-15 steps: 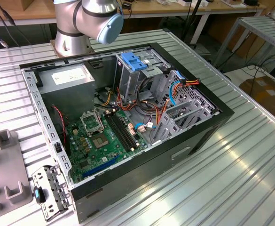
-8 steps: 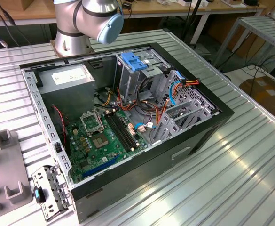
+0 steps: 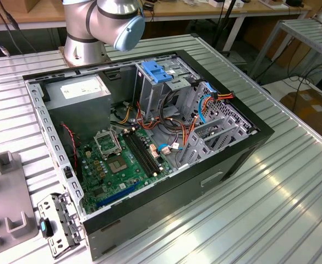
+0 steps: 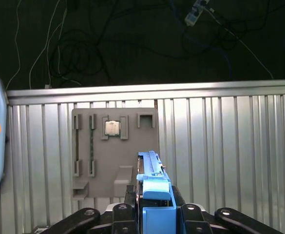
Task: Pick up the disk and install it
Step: 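Pick up the disk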
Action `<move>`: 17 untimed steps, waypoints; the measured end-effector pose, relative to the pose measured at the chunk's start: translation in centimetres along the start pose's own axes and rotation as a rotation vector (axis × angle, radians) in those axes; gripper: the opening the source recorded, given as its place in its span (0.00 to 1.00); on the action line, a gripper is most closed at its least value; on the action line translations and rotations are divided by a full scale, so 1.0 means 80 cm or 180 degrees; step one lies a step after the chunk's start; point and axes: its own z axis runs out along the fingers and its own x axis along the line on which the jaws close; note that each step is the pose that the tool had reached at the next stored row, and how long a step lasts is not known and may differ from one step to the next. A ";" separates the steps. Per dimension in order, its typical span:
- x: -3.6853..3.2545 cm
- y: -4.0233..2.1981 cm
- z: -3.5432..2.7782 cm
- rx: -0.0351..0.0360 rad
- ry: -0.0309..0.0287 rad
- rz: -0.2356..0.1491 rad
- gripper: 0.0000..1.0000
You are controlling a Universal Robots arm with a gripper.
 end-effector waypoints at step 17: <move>0.0088 -0.0318 -0.0002 0.0000 0.0000 0.0000 0.37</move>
